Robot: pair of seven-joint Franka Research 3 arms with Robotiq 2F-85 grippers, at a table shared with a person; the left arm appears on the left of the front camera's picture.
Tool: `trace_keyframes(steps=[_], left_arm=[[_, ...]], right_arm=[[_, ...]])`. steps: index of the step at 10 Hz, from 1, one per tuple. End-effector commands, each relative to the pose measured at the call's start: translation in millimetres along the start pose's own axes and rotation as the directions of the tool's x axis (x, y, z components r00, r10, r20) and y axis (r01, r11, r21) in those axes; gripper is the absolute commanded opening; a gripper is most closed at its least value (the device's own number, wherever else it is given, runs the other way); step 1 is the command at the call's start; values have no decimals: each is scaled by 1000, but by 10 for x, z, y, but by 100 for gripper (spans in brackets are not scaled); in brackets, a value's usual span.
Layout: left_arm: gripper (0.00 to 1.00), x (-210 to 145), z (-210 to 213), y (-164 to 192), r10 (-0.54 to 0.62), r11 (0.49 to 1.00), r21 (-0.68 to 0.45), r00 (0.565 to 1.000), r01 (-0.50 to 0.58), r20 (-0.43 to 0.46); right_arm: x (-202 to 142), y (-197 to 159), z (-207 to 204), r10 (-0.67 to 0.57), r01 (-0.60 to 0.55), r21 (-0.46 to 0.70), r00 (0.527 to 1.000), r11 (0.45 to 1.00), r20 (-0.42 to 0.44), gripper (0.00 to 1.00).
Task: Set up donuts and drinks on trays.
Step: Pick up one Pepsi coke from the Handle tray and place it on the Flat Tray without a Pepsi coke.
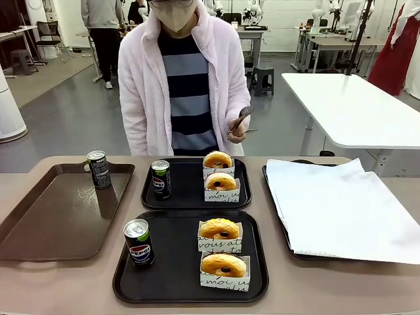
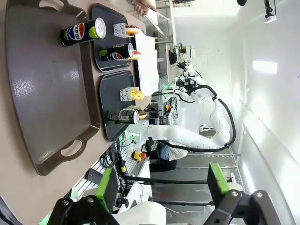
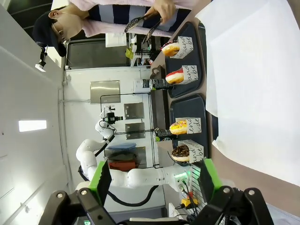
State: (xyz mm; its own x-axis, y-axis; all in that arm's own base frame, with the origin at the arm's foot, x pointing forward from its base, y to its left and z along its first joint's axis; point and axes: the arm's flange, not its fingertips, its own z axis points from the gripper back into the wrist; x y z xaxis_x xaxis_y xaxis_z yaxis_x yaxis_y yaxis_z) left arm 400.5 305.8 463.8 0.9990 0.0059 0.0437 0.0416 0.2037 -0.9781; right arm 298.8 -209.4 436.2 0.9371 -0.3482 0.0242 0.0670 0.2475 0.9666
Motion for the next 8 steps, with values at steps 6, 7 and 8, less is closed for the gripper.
trace_keyframes(steps=[6,7,8], left_arm=[[100,0,0,0,0,1000,0,1000,0,0],[100,0,0,0,0,1000,0,1000,0,0],[100,0,0,0,0,1000,0,1000,0,0]], right_arm=[[15,9,-12,15,-15,21,1000,1000,8,100],[15,9,-12,15,-15,21,1000,1000,8,100],[15,9,-12,15,-15,21,1000,1000,8,100]])
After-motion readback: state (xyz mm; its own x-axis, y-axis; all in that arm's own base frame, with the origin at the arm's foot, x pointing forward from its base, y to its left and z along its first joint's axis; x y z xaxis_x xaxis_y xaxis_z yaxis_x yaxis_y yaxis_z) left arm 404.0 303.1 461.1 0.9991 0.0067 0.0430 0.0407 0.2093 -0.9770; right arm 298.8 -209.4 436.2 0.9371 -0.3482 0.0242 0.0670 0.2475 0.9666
